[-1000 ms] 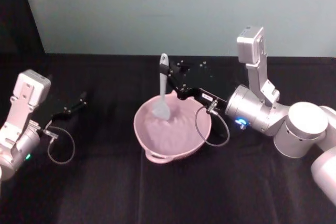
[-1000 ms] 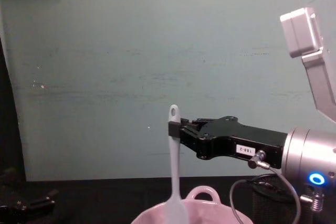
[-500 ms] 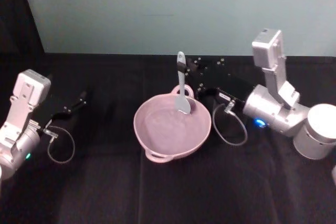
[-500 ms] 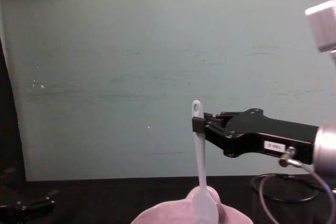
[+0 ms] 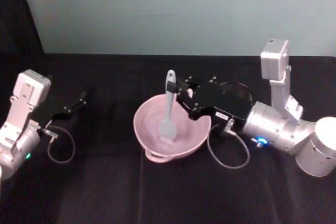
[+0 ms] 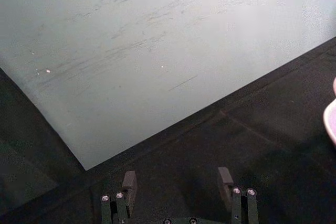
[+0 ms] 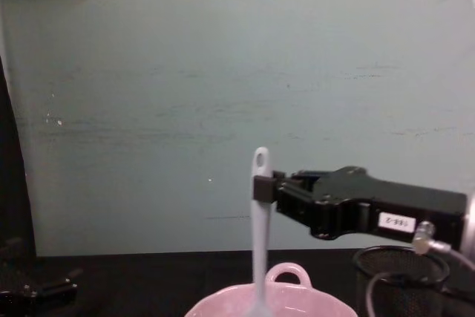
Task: Use the one hand to pick up the spoon and stir the clear water in the bowl.
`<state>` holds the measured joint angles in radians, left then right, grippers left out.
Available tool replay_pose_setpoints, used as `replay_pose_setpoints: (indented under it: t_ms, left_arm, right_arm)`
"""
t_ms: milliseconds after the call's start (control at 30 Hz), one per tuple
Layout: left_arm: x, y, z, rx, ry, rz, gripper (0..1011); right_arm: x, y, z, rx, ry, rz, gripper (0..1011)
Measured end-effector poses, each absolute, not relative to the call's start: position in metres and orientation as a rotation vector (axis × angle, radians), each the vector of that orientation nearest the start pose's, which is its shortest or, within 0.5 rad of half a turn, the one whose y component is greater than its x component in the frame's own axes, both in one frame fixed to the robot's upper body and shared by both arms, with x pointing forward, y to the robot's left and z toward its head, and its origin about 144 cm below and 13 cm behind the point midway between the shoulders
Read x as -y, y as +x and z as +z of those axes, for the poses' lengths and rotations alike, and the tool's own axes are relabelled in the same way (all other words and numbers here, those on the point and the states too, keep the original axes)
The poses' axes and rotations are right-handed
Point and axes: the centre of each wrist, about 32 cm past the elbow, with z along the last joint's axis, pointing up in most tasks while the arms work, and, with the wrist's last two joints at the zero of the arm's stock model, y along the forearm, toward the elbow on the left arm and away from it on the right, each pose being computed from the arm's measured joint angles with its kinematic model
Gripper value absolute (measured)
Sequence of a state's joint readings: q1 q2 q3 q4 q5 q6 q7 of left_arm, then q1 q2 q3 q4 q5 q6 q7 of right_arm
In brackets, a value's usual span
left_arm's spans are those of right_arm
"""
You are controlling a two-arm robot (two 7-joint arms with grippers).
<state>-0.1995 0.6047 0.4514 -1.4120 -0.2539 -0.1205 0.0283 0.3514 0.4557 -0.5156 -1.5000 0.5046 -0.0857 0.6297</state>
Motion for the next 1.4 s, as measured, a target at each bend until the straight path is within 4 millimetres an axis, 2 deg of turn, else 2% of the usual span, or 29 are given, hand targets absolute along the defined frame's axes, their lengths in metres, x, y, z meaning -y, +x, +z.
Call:
replay_pose_setpoints:
  t_ms: [267,433,800,1067,1233,1400]
  left_arm:
    - [-0.31,0.489,1.14,0.285,0.305,1.248,1011]
    - [-0.31,0.489,1.14,0.285,0.304,1.248,1011]
    - [-0.31,0.489,1.14,0.285,0.305,1.248,1011]
    - [-0.31,0.489,1.14,0.285,0.305,1.248,1011]
    - [-0.31,0.489,1.14,0.285,0.304,1.248,1011]
    - [-0.31,0.489,1.14,0.285,0.304,1.248,1011]
  right_arm:
    - [0.205,0.536,1.193,0.069,0.078,-0.503,109]
    - [0.196,0.545,1.189,0.095,0.101,-0.55,109]
    - [0.203,0.555,1.18,0.245,0.06,-0.715,109]
    - [0.222,0.546,1.185,0.282,0.032,-0.754,109]
    - [0.235,0.532,1.194,0.262,0.02,-0.728,109]
    - [0.239,0.516,1.197,0.211,0.033,-0.683,109]
